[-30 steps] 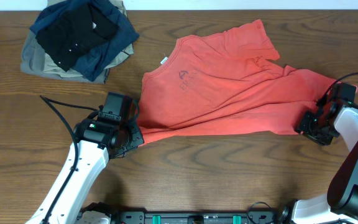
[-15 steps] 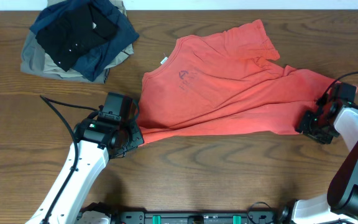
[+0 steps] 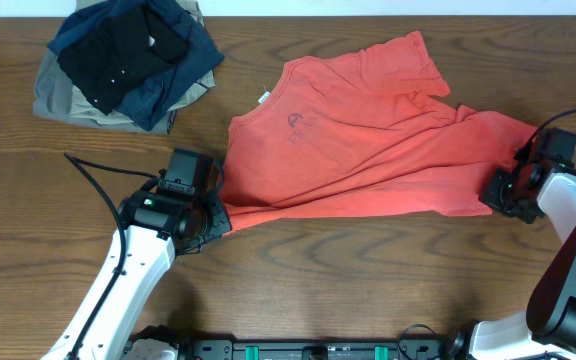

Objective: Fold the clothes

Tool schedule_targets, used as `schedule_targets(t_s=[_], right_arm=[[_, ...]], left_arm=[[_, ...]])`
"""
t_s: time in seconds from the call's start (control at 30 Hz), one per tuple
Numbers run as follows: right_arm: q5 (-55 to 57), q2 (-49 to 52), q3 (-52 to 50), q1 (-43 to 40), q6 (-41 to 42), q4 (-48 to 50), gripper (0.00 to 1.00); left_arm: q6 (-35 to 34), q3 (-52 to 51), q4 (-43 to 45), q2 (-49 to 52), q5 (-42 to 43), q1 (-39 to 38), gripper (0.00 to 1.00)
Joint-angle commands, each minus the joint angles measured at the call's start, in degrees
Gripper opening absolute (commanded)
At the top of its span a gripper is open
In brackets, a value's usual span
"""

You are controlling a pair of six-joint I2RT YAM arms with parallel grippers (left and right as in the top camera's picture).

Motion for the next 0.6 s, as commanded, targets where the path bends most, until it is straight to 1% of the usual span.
schedule_targets(t_s=[0.0,0.1,0.2,0.37,0.47,0.57], right_arm=[[0.37,-0.15,0.63,0.44,1.01,0.79,0.01],[0.31,-0.17,1.64,0.42,2.08,0.68,0.01],[-1.2,-0.22,4.76,0.42,2.47,-0.74,0.01],[-7.63,-0.22,11.67,0.48,2.49,-1.57,0.01],[-11.67,-0.22,12.98,1.31,4.0,2.47,0.01],[-12.04,0.2,12.85,2.73,7.41,7.93,0.01]], left_arm=[[0.17,0.02,-0.13,-0.31,-0.31,-0.11,0.06],[0.17,0.02,-0.15,-0.31,-0.31,-0.11,0.06],[0.17,0.02,-0.15,-0.31,-0.31,-0.11,0.06],[0.15,0.02,-0.09,-0.31,-0.31,-0.11,0.06],[0.15,0.02,-0.11,-0.31,-0.31,-0.11,0.06],[0.15,0.02,-0.13,-0.31,-0.31,-0.11,0.06]])
